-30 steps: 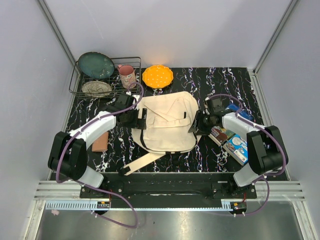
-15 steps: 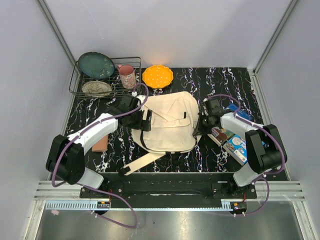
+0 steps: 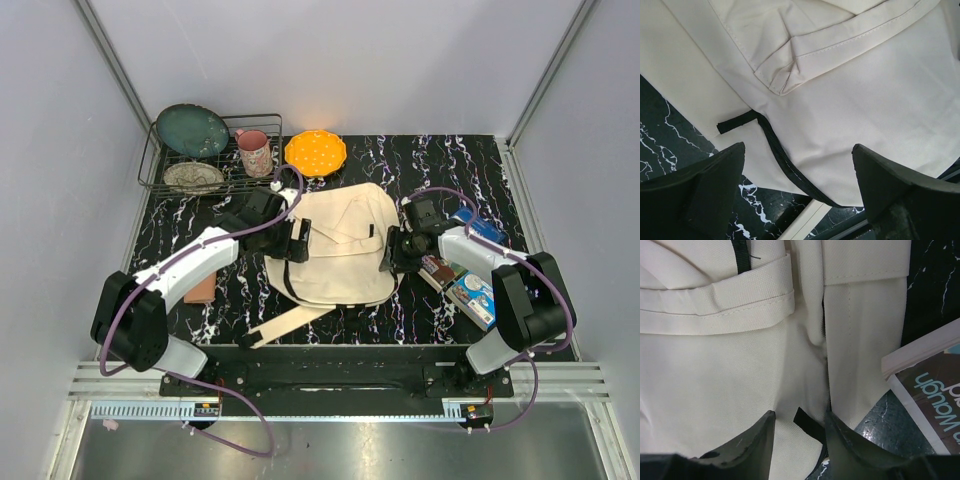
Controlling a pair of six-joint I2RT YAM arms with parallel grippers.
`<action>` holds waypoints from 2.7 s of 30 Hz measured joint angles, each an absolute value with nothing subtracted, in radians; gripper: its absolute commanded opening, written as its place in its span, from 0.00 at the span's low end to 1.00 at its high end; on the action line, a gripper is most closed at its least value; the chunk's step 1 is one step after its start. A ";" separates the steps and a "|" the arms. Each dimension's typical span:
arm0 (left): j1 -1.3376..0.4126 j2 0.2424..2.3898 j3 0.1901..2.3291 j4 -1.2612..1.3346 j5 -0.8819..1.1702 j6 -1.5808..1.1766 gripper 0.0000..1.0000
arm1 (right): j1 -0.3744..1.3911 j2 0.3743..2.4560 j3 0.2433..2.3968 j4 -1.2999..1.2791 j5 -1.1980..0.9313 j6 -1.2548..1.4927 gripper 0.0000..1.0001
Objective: Pack the student bag
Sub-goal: Unzip the student bag at the center of the board.
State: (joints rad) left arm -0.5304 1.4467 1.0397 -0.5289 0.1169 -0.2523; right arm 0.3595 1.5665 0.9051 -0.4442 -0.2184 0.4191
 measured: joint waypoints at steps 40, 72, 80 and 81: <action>-0.759 1.449 1.114 -0.484 0.170 -0.270 0.94 | 0.366 1.425 0.830 -0.298 -0.373 0.626 0.52; -0.943 1.857 1.473 -0.537 0.169 -0.364 0.82 | 0.262 1.702 1.053 -0.384 -0.188 0.581 0.64; -0.944 1.946 1.509 -0.560 0.168 -0.385 0.78 | 0.262 1.741 1.062 -0.354 -0.224 0.577 0.62; -0.944 1.957 1.521 -0.559 0.166 -0.387 0.78 | 0.262 1.741 1.062 -0.350 -0.230 0.577 0.62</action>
State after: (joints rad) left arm -0.9440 1.9572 1.5211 -0.5587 0.1661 -0.3866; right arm 0.2623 1.7412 1.0622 -0.3500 -0.2298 0.5766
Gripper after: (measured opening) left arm 0.780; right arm 0.626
